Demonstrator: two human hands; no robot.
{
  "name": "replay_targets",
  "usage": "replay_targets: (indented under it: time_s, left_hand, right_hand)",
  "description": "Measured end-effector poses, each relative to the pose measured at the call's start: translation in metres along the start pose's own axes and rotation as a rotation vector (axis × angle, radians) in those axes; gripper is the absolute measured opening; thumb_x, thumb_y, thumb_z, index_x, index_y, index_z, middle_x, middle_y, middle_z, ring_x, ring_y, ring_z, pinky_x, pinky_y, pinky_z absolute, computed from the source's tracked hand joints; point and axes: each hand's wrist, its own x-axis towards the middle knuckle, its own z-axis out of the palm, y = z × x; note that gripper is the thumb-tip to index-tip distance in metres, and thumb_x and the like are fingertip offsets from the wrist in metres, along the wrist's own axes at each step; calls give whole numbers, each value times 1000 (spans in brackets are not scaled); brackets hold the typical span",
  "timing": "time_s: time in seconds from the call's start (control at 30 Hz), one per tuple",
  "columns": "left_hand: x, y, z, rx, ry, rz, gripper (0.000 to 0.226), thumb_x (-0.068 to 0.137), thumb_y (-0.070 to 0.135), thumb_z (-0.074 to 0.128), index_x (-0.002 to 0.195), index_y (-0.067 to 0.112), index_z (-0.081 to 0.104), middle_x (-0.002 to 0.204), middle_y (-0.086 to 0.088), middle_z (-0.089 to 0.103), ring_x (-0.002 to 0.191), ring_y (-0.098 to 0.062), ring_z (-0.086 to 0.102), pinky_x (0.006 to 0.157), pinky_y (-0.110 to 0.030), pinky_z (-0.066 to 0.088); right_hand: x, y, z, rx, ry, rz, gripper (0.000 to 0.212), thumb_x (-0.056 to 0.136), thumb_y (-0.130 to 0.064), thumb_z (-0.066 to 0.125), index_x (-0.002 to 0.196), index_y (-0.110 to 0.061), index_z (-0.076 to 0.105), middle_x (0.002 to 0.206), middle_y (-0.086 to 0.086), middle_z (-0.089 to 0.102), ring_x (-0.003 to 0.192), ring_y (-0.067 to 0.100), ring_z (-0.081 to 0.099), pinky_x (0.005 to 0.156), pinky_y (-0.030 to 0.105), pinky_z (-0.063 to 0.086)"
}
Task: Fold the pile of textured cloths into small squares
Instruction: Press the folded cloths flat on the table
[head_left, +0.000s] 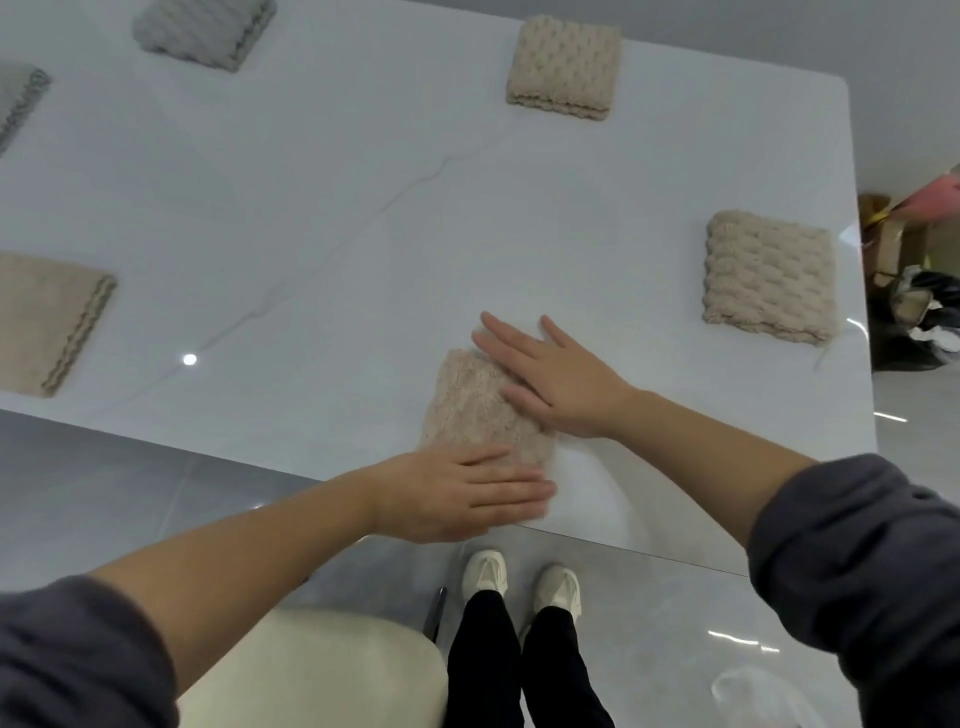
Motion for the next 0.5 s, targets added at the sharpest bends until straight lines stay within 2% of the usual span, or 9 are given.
replay_targets:
  time_s: [0.13,0.3,0.5]
  left_hand:
    - [15,-15,7,-8,-45,109,49,103,11,34,151,9,28,160,-5,23,148,-21,16,120,-41,15]
    - [18,-25,11,-14,-59,117,49,102,11,34,151,9,29,159,-6,23,148,-22,16,121,-40,10]
    - [20,-24,9,-23,-39,109,50,102,12,36,151,8,28,159,-7,22,148,-22,15,121,-40,11]
  right_hand:
    - [13,2,12,-122,-79,-150,53,104,-40,17,156,-30,7,164,-6,-2,150,14,10,121,48,3]
    - [15,5,23,-165,-82,-223,51,105,-38,14,155,-30,13,164,-3,6,150,16,9,120,53,6]
    - [17,7,27,-167,-36,-208,50,105,-39,14,155,-32,14,164,-3,6,151,17,5,120,55,3]
